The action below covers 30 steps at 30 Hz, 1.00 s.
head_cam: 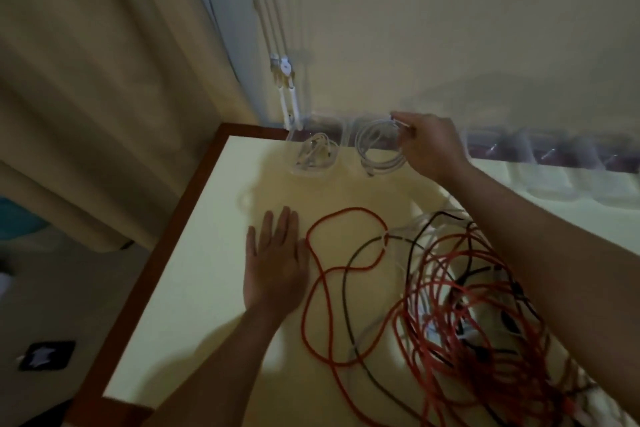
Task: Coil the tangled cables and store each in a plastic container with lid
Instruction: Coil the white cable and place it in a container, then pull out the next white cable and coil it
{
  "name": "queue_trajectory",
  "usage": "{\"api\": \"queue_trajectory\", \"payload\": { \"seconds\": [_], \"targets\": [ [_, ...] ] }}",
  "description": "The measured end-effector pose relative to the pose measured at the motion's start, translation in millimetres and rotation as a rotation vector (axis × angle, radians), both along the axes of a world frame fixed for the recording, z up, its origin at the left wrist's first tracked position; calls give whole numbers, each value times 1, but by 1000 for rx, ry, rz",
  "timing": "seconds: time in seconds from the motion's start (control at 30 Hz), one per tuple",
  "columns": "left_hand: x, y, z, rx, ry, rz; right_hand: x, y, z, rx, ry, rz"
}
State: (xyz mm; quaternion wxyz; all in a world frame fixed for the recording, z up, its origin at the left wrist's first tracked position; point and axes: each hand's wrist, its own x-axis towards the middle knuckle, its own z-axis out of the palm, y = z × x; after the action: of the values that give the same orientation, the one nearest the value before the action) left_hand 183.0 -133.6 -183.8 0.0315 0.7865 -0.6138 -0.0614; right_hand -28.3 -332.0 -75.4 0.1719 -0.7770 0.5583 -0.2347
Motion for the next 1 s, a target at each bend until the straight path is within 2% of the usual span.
{"api": "queue_trajectory", "payload": {
  "seconds": [0.2, 0.33, 0.4, 0.63, 0.7, 0.87, 1.0],
  "targets": [
    [6, -8, -2, -11, 30, -11, 25, -37, -16, 4, 307, 70],
    [7, -10, -4, -35, 41, -8, 28, -41, -30, -81, 176, 141],
    [7, -10, -3, -46, 52, -8, 29, -36, -32, -137, 169, 148],
    [6, -8, -6, -68, 76, 10, 29, -17, -40, -138, 413, 286],
    [6, -10, -5, -70, 83, 12, 29, -23, -45, -60, 312, 227],
    [5, -10, -4, -78, 95, 19, 34, -20, -33, -40, 177, 195],
    [5, -10, -4, -86, 113, 22, 26, -21, -25, -32, 235, 173]
  ]
}}
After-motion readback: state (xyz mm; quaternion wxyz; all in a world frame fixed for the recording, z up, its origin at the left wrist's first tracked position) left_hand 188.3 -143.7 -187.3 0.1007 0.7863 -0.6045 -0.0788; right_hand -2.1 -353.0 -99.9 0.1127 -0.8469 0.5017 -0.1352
